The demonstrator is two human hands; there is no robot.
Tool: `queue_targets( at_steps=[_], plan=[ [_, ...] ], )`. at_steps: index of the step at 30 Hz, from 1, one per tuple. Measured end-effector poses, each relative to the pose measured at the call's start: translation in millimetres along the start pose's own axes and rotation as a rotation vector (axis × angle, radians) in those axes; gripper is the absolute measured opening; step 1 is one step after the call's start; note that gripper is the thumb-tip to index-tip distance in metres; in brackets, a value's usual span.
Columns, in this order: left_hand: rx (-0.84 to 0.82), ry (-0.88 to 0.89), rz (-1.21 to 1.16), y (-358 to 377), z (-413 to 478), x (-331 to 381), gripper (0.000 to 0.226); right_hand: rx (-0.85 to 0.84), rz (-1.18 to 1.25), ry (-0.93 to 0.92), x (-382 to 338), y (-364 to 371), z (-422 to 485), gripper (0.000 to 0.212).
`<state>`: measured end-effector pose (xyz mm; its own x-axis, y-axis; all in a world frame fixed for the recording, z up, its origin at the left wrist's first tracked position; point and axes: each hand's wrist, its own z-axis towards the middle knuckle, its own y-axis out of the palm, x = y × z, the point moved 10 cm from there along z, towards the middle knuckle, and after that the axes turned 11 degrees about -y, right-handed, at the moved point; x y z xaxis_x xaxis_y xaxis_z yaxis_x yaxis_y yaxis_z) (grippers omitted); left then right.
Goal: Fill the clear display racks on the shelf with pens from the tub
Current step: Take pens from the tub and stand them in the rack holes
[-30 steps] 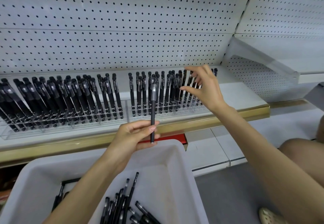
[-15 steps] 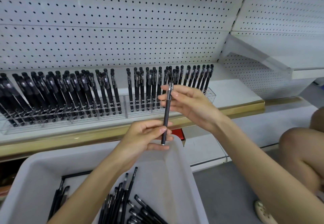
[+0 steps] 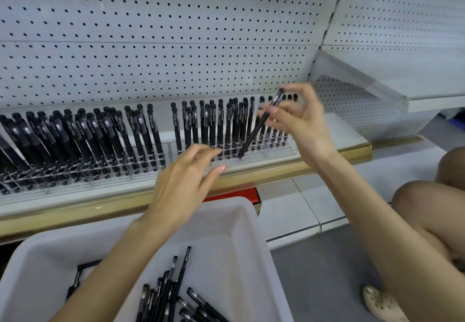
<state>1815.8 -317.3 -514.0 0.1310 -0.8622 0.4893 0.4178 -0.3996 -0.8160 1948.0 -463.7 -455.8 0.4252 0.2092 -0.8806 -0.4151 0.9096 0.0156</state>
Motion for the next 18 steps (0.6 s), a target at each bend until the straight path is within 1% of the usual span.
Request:
queue_targets(
  at_steps=[1, 3, 5, 8, 11, 14, 18],
  plan=[
    [-0.001, 0.022, 0.076, -0.2, 2.6, -2.1, 0.048, 0.049, -0.037, -0.038, -5.0, -11.1, 7.4, 0.036],
    [-0.041, -0.001, 0.125, 7.0, 7.6, -13.4, 0.053, 0.113, -0.128, -0.112, -11.4, -26.3, 18.5, 0.035],
    [-0.049, 0.023, 0.219, 16.2, 9.8, -18.6, 0.060, 0.126, -0.215, -0.165, -11.6, -31.0, 25.6, 0.034],
    [-0.069, 0.059, 0.353, 29.3, 10.6, -23.0, 0.070, 0.081, -0.324, -0.204, -2.9, -25.8, 29.4, 0.035],
    [-0.074, 0.056, 0.422, 35.3, 9.1, -27.0, 0.069, 0.049, -0.435, -0.205, 8.4, -19.6, 27.7, 0.036],
    [-0.050, 0.081, 0.472, 36.4, 6.5, -26.6, 0.066, 0.032, -0.500, -0.216, 15.3, -15.9, 26.7, 0.033],
    [-0.057, 0.082, 0.493, 36.0, 6.7, -26.6, 0.066, -0.069, -0.682, -0.221, 32.2, -7.3, 27.2, 0.027]
  ],
)
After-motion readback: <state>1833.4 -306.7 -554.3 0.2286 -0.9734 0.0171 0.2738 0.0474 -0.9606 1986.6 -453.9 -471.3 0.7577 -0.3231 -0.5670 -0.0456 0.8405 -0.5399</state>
